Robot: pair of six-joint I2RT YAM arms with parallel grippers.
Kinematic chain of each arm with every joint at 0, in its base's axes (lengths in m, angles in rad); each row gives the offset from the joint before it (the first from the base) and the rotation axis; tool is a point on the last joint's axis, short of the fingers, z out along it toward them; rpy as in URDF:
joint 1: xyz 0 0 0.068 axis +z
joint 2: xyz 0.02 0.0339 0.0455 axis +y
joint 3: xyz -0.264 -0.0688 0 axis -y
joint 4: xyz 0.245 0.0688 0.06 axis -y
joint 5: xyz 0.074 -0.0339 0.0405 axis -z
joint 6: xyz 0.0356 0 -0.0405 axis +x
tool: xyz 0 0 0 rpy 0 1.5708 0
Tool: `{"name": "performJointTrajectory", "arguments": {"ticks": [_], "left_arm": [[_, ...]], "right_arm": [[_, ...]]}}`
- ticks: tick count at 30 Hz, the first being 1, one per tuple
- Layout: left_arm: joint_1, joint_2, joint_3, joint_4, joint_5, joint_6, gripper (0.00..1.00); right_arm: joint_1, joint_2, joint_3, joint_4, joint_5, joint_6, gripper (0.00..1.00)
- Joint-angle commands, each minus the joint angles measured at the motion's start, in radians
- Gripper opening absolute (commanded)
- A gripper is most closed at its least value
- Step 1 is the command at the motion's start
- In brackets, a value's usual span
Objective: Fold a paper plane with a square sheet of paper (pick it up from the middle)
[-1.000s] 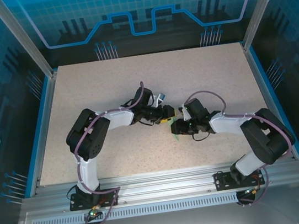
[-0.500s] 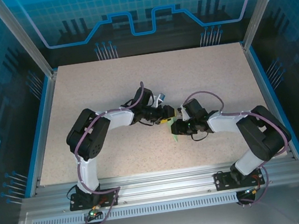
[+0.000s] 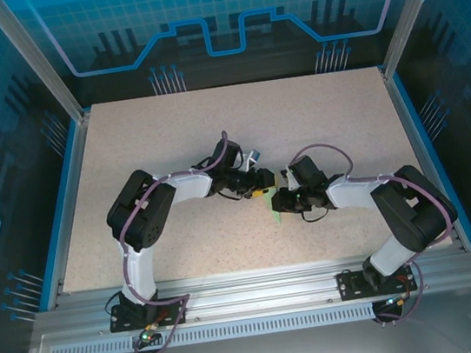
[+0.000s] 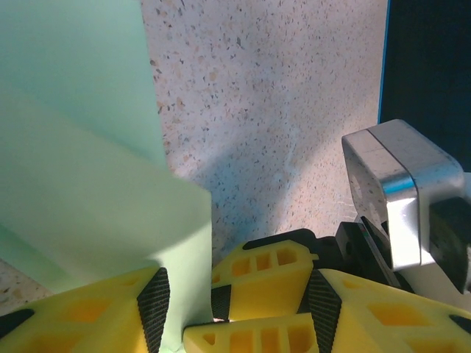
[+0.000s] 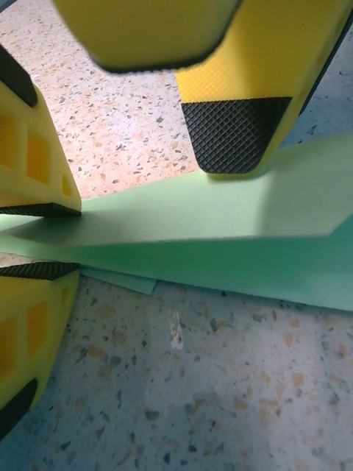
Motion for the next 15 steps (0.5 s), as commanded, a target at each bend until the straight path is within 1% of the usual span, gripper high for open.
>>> {"name": "performJointTrajectory", "arguments": {"ticks": [1,15], "left_arm": [[0.0,0.014,0.031,-0.031,0.026,0.028,0.57],[-0.001,-0.007,0.04,0.005,0.059,-0.007,0.57]], "right_arm": [[0.011,0.046,0.002,-0.035,-0.018,0.004,0.26],[0.016,0.035,0.022,-0.052,-0.027,-0.015,0.28]]}}
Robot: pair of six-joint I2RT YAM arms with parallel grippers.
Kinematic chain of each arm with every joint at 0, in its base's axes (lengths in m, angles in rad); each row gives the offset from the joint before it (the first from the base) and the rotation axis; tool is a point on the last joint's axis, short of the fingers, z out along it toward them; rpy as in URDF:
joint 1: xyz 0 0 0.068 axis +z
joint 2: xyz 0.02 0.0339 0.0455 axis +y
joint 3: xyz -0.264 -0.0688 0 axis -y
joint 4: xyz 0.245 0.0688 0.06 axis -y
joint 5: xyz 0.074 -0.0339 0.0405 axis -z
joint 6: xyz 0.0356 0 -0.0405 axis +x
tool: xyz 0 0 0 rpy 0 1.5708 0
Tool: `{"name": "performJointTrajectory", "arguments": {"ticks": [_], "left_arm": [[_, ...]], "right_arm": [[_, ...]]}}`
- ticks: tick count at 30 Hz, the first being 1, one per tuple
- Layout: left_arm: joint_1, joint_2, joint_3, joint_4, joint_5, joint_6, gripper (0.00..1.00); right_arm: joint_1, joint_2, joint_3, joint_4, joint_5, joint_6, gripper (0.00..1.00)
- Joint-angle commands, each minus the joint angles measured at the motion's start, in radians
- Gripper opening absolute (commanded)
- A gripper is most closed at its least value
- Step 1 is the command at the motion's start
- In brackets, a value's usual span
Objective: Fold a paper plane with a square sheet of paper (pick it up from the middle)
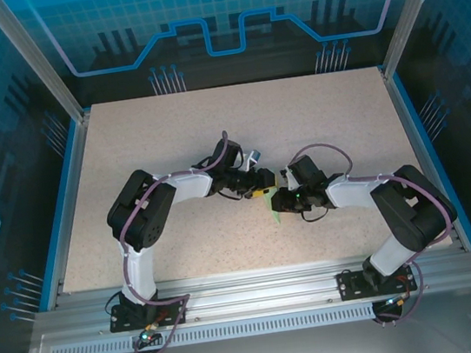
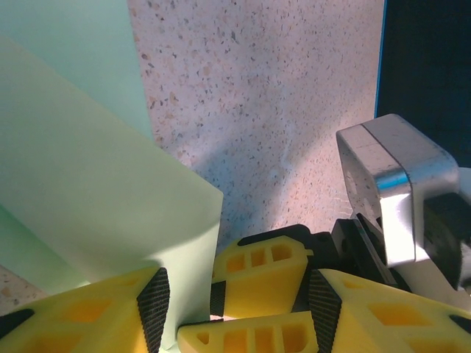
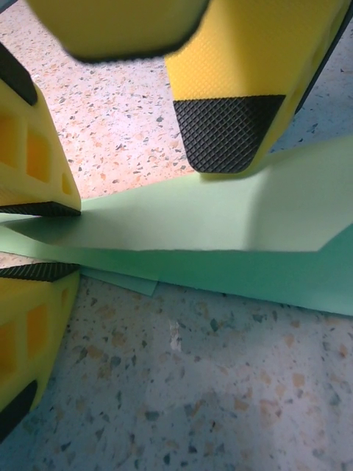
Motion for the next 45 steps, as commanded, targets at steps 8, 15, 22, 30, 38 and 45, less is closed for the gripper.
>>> {"name": "performJointTrajectory", "arguments": {"ticks": [8,15,22,30,38,45], "left_arm": [[0.0,-0.025,0.016,0.074,0.073,-0.044,0.57],[0.003,0.0,0.018,0.089,0.061,-0.06,0.58],[0.02,0.007,0.002,0.032,-0.041,-0.048,0.54],[0.027,0.007,-0.007,0.0,-0.066,-0.029,0.52],[0.027,0.024,0.012,-0.012,-0.062,-0.022,0.51],[0.027,0.038,0.026,-0.032,-0.058,-0.011,0.51]], "right_arm": [[0.016,0.046,0.015,-0.027,-0.028,-0.012,0.27],[0.017,0.051,0.011,-0.016,-0.031,-0.008,0.27],[0.016,0.018,0.001,0.002,-0.047,-0.001,0.29],[0.005,-0.036,-0.019,0.021,-0.066,0.012,0.33],[0.0,-0.031,-0.029,0.037,-0.077,0.017,0.26],[-0.002,-0.051,-0.045,0.059,-0.094,0.021,0.29]]}}
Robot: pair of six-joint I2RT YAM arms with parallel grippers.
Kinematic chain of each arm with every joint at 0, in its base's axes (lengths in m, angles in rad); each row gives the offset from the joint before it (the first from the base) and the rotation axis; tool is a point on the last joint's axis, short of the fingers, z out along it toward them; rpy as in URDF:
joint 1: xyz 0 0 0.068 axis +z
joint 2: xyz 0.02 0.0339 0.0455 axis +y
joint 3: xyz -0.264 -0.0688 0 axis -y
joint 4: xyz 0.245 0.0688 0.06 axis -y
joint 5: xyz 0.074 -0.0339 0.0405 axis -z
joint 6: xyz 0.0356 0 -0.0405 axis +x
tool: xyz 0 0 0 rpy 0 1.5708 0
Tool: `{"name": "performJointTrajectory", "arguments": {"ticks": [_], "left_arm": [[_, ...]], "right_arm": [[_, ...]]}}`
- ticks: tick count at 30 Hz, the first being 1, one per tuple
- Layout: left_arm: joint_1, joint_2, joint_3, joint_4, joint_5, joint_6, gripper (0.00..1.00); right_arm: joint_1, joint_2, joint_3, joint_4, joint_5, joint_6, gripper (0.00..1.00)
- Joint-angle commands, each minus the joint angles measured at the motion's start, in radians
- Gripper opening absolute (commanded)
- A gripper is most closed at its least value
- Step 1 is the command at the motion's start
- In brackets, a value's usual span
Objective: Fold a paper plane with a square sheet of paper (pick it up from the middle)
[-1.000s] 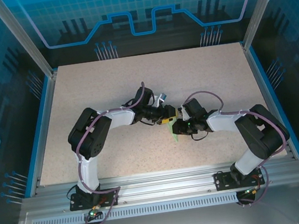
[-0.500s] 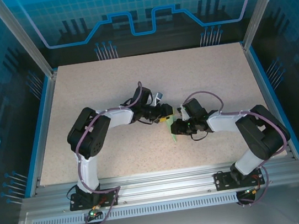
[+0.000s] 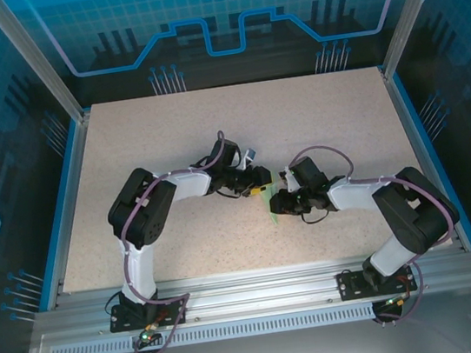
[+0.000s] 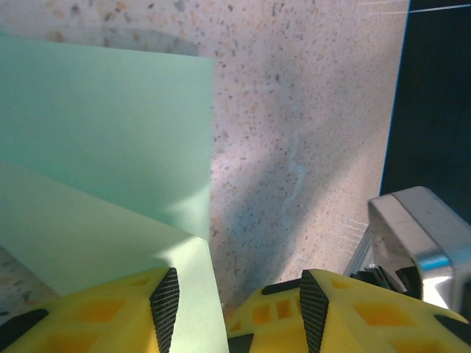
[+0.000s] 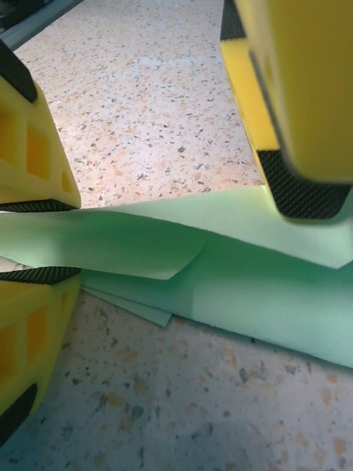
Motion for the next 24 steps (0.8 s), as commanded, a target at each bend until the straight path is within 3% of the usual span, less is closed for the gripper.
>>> {"name": "performJointTrajectory", "arguments": {"ticks": [1,10,24], "left_arm": [[0.004,0.017,0.023,-0.04,-0.001,0.035,0.51],[0.004,0.021,0.035,-0.041,0.02,0.041,0.51],[0.003,0.014,0.072,-0.072,0.072,0.08,0.54]], "right_arm": [[-0.004,-0.029,-0.017,0.018,-0.027,0.006,0.28],[-0.005,-0.008,-0.02,0.028,-0.038,0.008,0.13],[-0.019,0.059,-0.044,0.064,-0.033,0.053,0.07]]}}
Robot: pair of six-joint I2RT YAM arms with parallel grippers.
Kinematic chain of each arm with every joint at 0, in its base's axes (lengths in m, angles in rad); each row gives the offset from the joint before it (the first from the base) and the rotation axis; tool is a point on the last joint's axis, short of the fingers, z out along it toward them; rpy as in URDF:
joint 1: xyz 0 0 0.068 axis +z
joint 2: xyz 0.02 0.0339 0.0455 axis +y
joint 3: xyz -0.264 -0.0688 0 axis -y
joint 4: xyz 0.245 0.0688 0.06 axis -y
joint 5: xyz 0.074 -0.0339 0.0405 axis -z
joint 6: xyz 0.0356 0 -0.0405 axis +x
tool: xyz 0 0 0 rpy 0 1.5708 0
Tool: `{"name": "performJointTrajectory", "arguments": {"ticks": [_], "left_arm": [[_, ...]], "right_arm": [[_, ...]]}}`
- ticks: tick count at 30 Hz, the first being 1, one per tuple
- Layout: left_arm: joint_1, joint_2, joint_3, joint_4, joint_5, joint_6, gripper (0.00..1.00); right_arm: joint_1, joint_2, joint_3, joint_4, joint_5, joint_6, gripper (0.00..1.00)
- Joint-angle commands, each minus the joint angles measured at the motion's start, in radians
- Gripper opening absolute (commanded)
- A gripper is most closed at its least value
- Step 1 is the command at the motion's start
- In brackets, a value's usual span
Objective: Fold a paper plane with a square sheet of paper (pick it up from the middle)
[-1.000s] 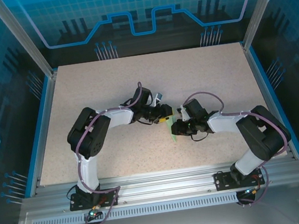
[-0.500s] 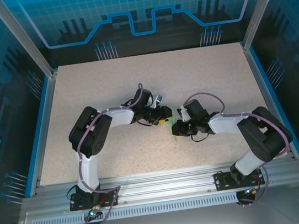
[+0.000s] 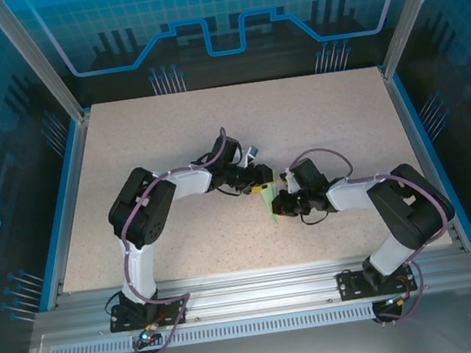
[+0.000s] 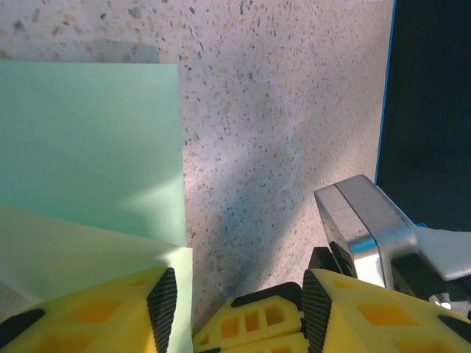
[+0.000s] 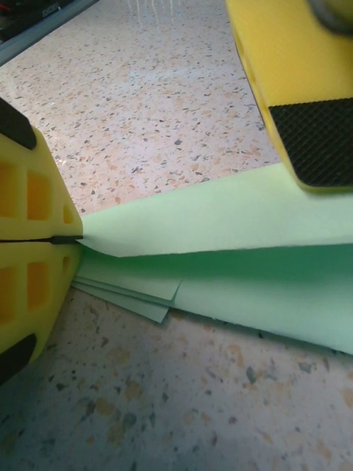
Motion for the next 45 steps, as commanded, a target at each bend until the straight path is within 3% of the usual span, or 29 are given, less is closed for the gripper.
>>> {"name": "performJointTrajectory", "arguments": {"ticks": [1,11,19,28,35,40,45], "left_arm": [[0.004,0.009,0.028,-0.032,0.045,0.035,0.54],[0.004,0.001,0.033,-0.02,0.117,0.053,0.58],[0.004,0.073,0.082,-0.071,0.11,0.087,0.57],[0.004,0.134,0.111,-0.125,0.085,0.115,0.54],[0.003,0.14,0.134,-0.156,0.092,0.144,0.54],[0.002,0.144,0.136,-0.167,0.1,0.153,0.54],[0.002,0.143,0.136,-0.167,0.104,0.155,0.54]], "right_arm": [[-0.011,0.017,-0.024,-0.007,0.0,0.019,0.07],[-0.013,0.011,-0.034,0.0,0.014,0.031,0.08],[-0.013,0.008,-0.04,0.002,0.017,0.033,0.09],[-0.013,-0.048,-0.047,-0.007,0.004,0.031,0.16],[-0.011,-0.178,-0.072,-0.072,0.038,0.037,0.26],[0.0,-0.241,-0.069,-0.073,0.016,0.033,0.23],[0.023,-0.201,-0.018,-0.059,0.002,0.039,0.16]]}}
